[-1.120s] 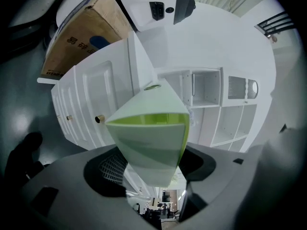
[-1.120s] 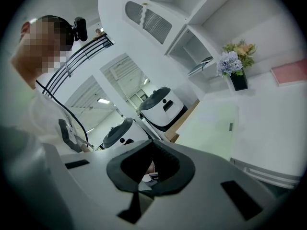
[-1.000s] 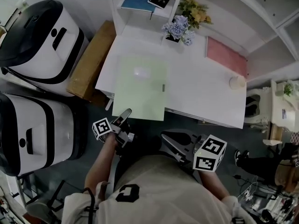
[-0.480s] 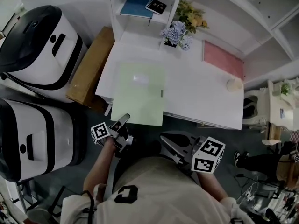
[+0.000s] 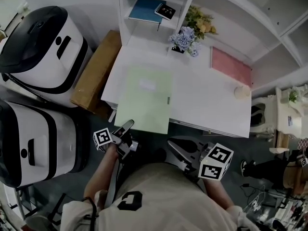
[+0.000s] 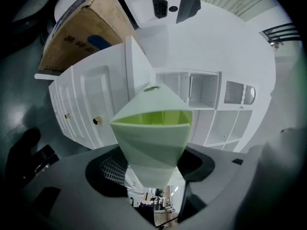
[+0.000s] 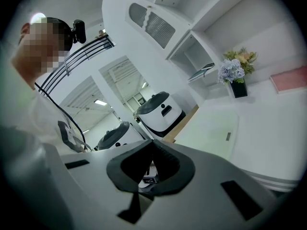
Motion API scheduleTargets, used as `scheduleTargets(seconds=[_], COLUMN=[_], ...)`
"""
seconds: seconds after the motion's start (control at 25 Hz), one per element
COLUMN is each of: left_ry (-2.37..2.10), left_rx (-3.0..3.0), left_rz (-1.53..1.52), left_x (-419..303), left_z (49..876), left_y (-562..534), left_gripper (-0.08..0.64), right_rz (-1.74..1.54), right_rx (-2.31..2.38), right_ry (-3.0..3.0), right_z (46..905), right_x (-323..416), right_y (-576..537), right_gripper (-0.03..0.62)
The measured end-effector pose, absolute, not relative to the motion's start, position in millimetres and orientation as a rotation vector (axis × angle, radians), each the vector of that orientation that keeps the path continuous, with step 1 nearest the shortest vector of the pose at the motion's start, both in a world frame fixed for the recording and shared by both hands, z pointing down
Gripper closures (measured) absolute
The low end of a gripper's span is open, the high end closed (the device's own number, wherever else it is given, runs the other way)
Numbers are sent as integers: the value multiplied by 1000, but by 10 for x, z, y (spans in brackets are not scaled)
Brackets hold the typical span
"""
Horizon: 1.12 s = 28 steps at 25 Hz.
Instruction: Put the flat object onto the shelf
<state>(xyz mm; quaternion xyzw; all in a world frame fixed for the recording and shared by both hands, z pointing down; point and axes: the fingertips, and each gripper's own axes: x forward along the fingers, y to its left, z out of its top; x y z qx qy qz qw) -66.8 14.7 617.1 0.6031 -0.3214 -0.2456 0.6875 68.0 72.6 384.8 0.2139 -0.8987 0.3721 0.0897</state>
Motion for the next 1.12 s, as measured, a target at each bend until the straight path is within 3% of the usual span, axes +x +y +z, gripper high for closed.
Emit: scheduleTargets(seconds=[1.12], left_ry=[-668], left_rx=[1366], left_rz=[-630], left_x=[-947], left_z=[5817], left_y=[-69], left_gripper=[258], right_rz=[1087], right_rx=[645], right_ry=[-2693], right_z=[3808], right_x=[415], right_y=[566], right_gripper=[571])
